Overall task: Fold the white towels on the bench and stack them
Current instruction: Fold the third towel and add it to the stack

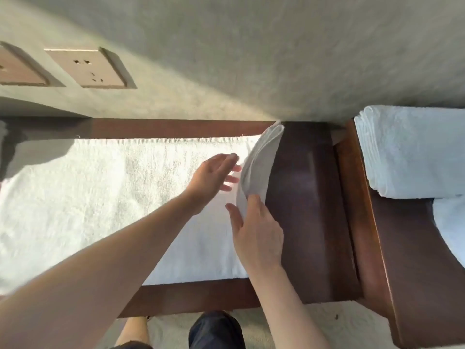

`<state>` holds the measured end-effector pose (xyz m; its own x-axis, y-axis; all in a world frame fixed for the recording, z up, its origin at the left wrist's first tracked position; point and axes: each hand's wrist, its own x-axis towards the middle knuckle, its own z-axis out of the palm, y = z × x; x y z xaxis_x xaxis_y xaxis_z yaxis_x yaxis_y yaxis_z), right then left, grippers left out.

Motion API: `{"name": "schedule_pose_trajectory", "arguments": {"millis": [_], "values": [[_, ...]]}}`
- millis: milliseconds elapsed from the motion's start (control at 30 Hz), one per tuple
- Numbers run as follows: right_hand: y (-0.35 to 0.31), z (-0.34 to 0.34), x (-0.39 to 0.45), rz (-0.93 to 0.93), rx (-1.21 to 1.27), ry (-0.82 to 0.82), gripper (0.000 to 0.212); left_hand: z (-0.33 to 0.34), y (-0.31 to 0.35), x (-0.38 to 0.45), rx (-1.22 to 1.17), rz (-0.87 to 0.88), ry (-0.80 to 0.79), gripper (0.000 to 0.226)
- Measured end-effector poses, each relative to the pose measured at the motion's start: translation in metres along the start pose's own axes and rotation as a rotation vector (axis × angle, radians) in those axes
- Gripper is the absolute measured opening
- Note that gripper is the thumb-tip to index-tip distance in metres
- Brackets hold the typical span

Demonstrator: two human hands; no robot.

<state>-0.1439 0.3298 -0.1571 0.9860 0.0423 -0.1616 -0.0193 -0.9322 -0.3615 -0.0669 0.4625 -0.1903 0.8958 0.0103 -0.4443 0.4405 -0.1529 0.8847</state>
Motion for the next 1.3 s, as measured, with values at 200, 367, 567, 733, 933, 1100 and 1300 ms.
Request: {"name": "schedule_pose_trajectory", "arguments": {"millis": [200, 367, 567, 733, 933, 1100, 1300], "values": [[-0.131, 0.016, -0.025, -0.245, -0.001, -0.053, 0.052, -0.126, 0.002, -0.036, -0.25, -0.102, 0.102, 0.056], [-0.236, 0.046, -0.052, -0.372, -0.058, -0.035, 0.039, -0.226, -0.017, -0.067, -0.189, -0.057, 0.314, 0.042], [-0.329, 0.097, -0.075, -0.47, -0.055, -0.024, 0.037, -0.332, -0.048, -0.102, -0.049, 0.058, 0.439, 0.036], [-0.373, 0.149, -0.072, -0.4, 0.035, -0.338, 0.048, -0.386, -0.099, -0.104, -0.017, 0.026, 0.549, 0.017], [-0.381, 0.2, -0.068, -0.36, 0.0, -0.497, 0.053, -0.395, -0.148, -0.09, 0.216, -0.029, 0.627, 0.036], [-0.372, 0.207, -0.052, -0.249, 0.185, -0.734, 0.032, -0.392, -0.152, -0.1, 0.226, -0.068, 0.634, 0.046], [-0.35, 0.184, -0.004, -0.287, 0.344, -0.645, 0.01, -0.393, -0.176, -0.158, 0.136, -0.189, 0.621, 0.033]]}}
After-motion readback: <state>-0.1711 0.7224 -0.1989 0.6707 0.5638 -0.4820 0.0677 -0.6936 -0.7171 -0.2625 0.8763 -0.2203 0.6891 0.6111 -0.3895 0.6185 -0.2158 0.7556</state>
